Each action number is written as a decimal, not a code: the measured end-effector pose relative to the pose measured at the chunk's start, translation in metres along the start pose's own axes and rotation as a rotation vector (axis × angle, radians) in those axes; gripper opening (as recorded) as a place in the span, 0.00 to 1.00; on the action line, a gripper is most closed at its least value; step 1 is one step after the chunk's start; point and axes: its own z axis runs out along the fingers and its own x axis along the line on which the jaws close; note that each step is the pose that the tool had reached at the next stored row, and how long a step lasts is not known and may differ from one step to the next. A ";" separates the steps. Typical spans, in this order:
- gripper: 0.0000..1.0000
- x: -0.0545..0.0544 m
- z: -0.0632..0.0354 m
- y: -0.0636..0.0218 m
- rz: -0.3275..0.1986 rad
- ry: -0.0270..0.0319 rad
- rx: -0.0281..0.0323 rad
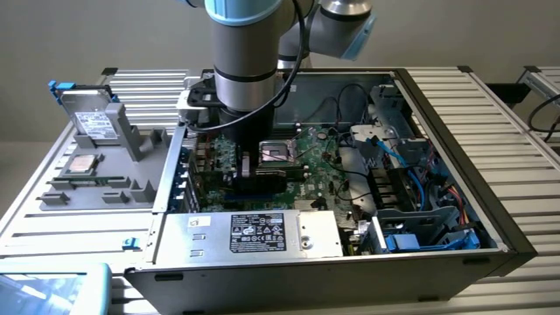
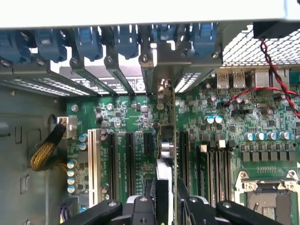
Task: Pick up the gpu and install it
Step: 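Insert the gpu into the slot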
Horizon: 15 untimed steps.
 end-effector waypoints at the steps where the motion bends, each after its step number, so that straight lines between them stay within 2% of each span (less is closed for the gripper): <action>1: 0.28 0.000 0.0000 0.0000 0.000 -0.0001 0.0002; 15: 0.28 0.002 0.0001 -0.0007 -0.009 0.0003 0.0002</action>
